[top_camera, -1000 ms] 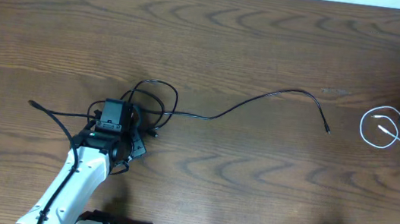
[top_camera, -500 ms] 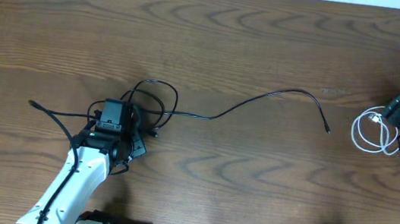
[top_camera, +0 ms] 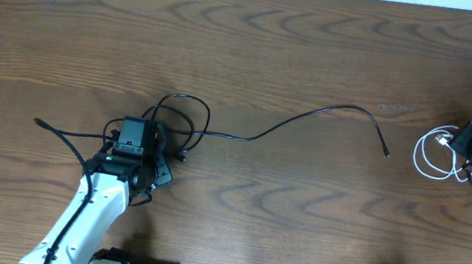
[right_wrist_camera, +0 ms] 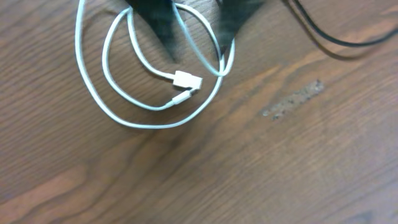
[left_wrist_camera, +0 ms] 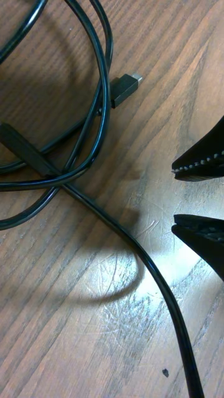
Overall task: Untangle cables
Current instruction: 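Lower the white cable at the right table edge and release it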
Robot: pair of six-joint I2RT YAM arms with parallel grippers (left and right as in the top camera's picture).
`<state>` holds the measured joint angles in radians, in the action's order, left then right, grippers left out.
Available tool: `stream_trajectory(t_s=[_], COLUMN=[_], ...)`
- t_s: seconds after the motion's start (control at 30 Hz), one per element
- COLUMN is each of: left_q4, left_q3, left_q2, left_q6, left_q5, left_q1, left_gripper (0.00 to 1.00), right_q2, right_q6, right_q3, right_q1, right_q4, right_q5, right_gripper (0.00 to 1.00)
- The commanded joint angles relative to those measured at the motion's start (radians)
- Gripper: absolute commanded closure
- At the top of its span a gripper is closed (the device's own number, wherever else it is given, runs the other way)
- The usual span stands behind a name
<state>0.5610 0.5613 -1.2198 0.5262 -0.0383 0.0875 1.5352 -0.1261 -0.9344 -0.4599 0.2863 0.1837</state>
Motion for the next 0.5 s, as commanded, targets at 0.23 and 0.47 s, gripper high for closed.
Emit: stream_trajectory(t_s=[0.23,0.47], left_q4=[0.003,0.003], left_q3=[-0.003,-0.003], left_q2=[-0.002,-0.002], left_q6=[0.002,0.002], left_q5=[0.016,0.016], left_q1=[-0.004,-0.004], left_gripper=[0.75,0.75], right_q2=[0.043,0.121], right_q6=[0.000,-0.026], right_q3=[-0.010,-0.010], right_q1=[0.003,0.003], right_q4=[0.050,0.056], right_q5=[-0.058,-0.080], right_gripper=[0.69,0.99])
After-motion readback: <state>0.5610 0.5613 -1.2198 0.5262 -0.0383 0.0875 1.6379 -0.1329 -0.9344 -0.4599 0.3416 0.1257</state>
